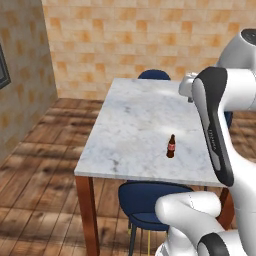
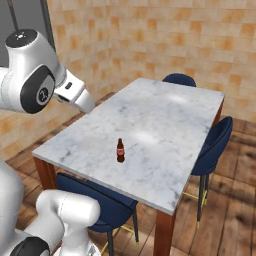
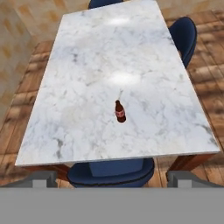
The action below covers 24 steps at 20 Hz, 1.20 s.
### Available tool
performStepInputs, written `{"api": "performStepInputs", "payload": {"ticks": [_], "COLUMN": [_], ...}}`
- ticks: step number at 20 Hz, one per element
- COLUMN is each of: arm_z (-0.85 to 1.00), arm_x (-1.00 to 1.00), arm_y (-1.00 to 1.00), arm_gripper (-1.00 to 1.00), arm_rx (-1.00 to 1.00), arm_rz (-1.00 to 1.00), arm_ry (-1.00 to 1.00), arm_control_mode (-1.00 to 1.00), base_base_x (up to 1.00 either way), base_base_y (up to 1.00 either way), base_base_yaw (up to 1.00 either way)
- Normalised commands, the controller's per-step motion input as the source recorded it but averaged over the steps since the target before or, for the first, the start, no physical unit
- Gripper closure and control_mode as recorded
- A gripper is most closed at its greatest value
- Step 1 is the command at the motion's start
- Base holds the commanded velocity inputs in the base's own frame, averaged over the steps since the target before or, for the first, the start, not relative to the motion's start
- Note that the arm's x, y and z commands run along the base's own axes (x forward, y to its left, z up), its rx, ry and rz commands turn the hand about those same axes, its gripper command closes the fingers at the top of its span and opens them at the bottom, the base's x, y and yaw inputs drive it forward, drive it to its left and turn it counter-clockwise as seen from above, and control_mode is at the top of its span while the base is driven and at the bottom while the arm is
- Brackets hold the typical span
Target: Place the large bottle from the dining counter next to the other large bottle outside the sink, and place the small bottle from the dining counter next to the other small bottle inside the sink.
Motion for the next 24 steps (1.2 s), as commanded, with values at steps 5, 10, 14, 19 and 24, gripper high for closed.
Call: {"api": "performStepInputs", "payload": {"ticks": [5, 10, 14, 19, 24], "arm_z": [-0.04, -0.08, -0.1, -0.11, -0.13], "arm_x": [0.0, 0.0, 0.0, 0.0, 0.0], "arm_y": [-0.05, -0.06, -0.09, -0.08, -0.03], "arm_gripper": [-1.0, -1.0, -1.0, -1.0, -1.0], "arm_rx": [0.0, 0.0, 0.0, 0.0, 0.0], "arm_rz": [0.0, 0.01, 0.01, 0.01, 0.0], "arm_ry": [0.02, 0.01, 0.01, 0.01, 0.0], "arm_control_mode": [-1.0, -1.0, -1.0, -1.0, -1.0], "base_base_x": [0.0, 0.0, 0.0, 0.0, 0.0], "base_base_y": [0.0, 0.0, 0.0, 0.0, 0.0], "base_base_yaw": [0.0, 0.0, 0.0, 0.0, 0.0]}}
